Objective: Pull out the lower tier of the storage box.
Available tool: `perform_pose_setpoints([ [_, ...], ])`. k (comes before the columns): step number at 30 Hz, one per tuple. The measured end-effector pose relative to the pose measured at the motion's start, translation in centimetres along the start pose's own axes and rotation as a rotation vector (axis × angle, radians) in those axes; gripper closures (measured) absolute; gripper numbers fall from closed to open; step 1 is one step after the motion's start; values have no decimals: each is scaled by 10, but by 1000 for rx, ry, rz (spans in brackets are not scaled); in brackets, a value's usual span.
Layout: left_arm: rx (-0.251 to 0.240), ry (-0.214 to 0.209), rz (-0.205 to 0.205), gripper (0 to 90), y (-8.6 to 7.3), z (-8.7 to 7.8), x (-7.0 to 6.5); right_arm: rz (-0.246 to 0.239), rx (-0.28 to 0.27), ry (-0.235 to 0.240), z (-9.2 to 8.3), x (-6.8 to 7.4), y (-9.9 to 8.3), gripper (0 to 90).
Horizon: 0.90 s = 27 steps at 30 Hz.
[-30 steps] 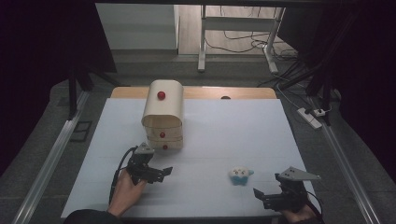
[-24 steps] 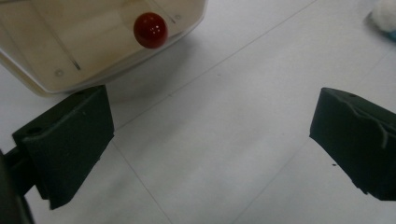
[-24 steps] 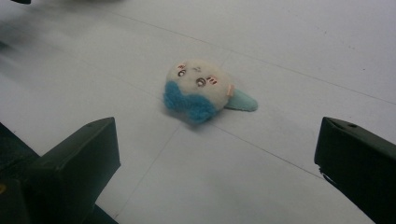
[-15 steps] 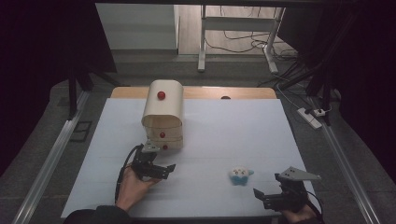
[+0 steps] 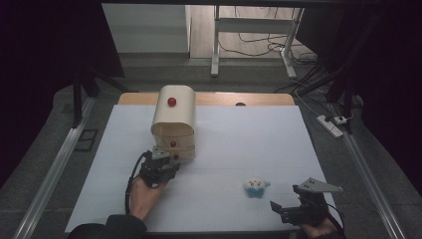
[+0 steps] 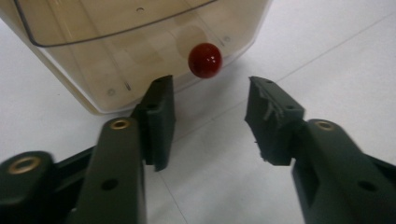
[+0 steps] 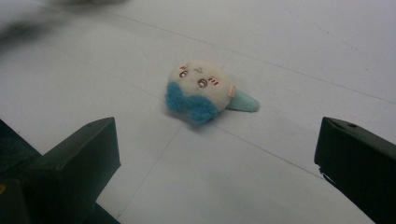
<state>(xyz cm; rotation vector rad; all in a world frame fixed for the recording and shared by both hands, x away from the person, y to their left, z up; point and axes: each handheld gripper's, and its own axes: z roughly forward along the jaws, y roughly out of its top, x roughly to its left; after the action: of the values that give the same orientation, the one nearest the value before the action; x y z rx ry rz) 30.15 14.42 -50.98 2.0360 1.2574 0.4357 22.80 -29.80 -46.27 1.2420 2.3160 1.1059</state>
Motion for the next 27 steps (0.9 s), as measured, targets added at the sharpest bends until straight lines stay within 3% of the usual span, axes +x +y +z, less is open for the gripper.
perform_pose_setpoints([
  [8, -10, 64, 21, 648, 4, 3, -8, 2, 0, 1, 0, 0, 0, 0],
  [14, 0, 107, 0, 702, 5, 6, -13, 4, -1, 6, 0, -1, 0, 0],
  [18, 2, 105, -16, 732, 6, 6, -13, 4, -1, 7, 0, -1, 0, 0],
  [27, 13, 111, -9, 735, 3, 1, -17, 12, -5, 11, 0, -1, 0, 0],
])
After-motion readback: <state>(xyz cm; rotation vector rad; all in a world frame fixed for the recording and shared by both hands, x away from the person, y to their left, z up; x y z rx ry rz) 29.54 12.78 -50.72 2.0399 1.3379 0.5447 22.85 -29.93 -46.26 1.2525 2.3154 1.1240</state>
